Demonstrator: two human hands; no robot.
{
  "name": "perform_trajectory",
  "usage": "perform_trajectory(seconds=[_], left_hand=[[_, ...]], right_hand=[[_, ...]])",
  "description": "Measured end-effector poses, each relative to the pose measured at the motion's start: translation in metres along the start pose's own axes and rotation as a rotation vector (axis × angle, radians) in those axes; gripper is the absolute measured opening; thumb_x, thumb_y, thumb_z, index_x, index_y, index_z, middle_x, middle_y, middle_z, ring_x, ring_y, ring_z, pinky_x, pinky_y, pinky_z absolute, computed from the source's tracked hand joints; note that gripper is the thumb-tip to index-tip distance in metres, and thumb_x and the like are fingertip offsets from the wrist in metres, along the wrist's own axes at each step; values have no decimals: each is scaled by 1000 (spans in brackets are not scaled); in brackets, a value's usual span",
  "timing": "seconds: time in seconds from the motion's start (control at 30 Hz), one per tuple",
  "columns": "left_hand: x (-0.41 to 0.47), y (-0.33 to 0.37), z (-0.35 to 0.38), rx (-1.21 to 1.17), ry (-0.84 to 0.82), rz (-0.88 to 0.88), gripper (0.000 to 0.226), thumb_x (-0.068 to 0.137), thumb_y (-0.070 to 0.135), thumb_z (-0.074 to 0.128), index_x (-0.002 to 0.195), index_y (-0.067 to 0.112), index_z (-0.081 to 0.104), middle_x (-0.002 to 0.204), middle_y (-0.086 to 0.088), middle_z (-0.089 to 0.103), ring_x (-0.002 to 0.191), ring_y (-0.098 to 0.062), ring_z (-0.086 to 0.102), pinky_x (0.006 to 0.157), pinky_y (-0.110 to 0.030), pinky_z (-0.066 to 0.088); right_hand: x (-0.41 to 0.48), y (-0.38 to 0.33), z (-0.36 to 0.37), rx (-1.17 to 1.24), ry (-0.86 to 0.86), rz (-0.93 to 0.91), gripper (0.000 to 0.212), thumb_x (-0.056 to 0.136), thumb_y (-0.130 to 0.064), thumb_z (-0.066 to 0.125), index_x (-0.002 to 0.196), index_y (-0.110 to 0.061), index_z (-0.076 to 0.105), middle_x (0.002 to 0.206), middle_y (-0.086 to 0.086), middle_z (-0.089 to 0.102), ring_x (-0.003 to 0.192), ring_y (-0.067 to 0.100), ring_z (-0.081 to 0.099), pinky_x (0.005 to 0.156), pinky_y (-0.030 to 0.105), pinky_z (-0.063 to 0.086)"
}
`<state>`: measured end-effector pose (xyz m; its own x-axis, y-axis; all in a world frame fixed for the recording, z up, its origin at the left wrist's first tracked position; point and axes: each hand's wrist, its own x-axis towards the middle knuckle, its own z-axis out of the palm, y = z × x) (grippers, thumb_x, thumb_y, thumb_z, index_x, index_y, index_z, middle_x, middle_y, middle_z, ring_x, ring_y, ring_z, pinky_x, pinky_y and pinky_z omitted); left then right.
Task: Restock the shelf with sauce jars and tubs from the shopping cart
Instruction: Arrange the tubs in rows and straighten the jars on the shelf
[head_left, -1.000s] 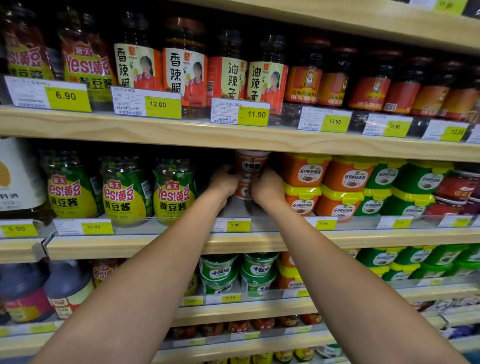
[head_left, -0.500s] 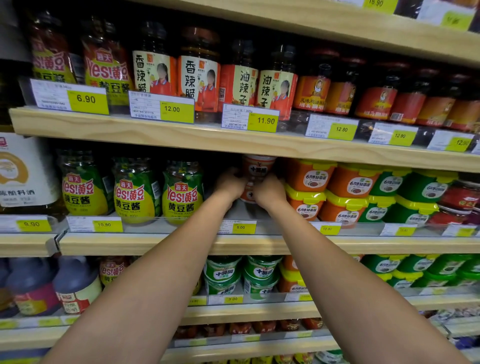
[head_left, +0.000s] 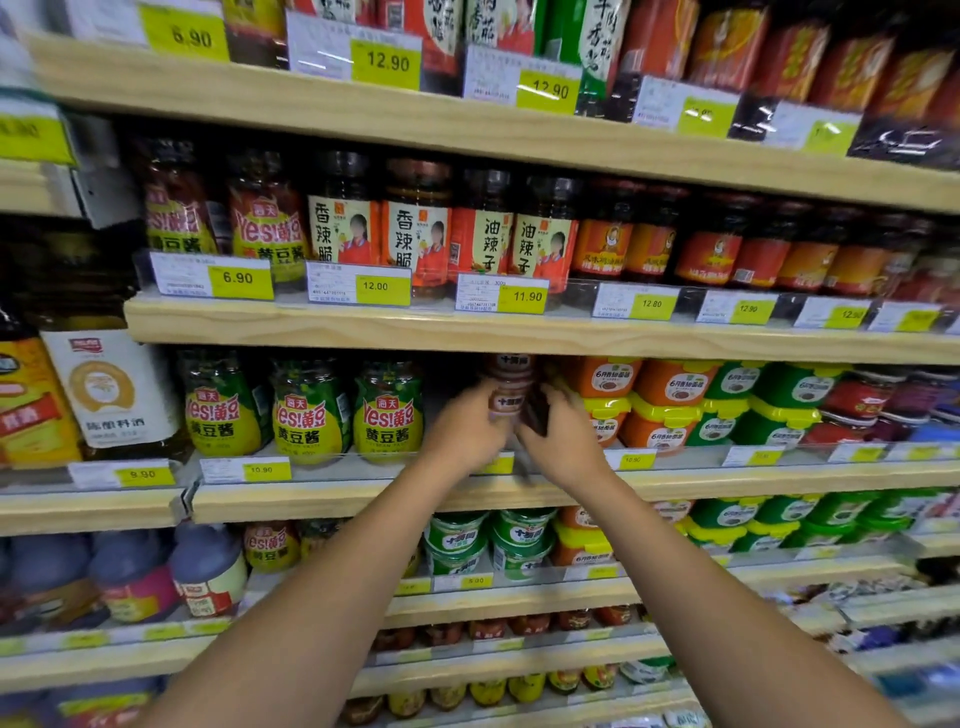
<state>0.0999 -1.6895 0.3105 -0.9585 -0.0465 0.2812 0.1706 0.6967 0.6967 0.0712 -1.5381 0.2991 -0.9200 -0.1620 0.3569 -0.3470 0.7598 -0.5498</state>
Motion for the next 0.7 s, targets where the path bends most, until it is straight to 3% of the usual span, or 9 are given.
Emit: perform_trajectory(seconds=[0.1, 0.2, 0.37, 0.43, 0.57, 0.7], left_hand=[[-18, -6, 9, 145, -12, 126, 57, 89, 28, 61, 144, 29, 49, 144, -3, 55, 130, -28, 52, 106, -43, 46], [-39, -2, 19, 309, -22, 244, 73, 91, 44, 60, 156, 32, 30, 163, 0, 28, 151, -25, 22, 120, -46, 31], [-75, 32, 44, 547, -58, 389, 85, 95, 62, 53, 160, 41, 2, 169, 6, -8, 156, -22, -14, 127, -47, 0], [-84, 47, 65, 607, -66, 453, 89, 92, 66, 54, 161, 41, 3, 169, 5, -10, 156, -23, -15, 127, -53, 3], [-96, 85, 125, 595, -43, 623, 86, 87, 66, 59, 159, 37, 21, 170, -1, 10, 157, -29, 3, 124, -54, 10], [-119, 144, 201, 576, -146, 668, 85, 89, 69, 55, 160, 38, 19, 170, 0, 8, 157, -29, 2, 124, -58, 13]], right_hand=[[-27, 14, -22, -106, -20, -2, 68, 83, -33, 69, 142, -9, 46, 143, 14, 46, 133, 34, 41, 111, 42, 36], [-56, 37, -43, -181, -23, -5, 76, 89, -41, 67, 152, -14, 34, 159, 11, 28, 147, 30, 24, 118, 44, 29], [-109, 83, -88, -363, 85, -101, 86, 86, -60, 61, 157, -24, 28, 163, 7, 22, 149, 29, 23, 115, 50, 33], [-134, 110, -110, -426, 127, -81, 88, 84, -65, 59, 157, -29, 25, 163, 7, 23, 148, 31, 25, 114, 53, 34], [-188, 177, -161, -508, 146, 13, 89, 86, -67, 57, 159, -35, 17, 167, 4, 12, 152, 30, 17, 118, 58, 25], [-251, 251, -220, -577, 137, 172, 91, 85, -67, 58, 158, -41, 10, 168, 1, 7, 154, 29, 11, 119, 59, 23]])
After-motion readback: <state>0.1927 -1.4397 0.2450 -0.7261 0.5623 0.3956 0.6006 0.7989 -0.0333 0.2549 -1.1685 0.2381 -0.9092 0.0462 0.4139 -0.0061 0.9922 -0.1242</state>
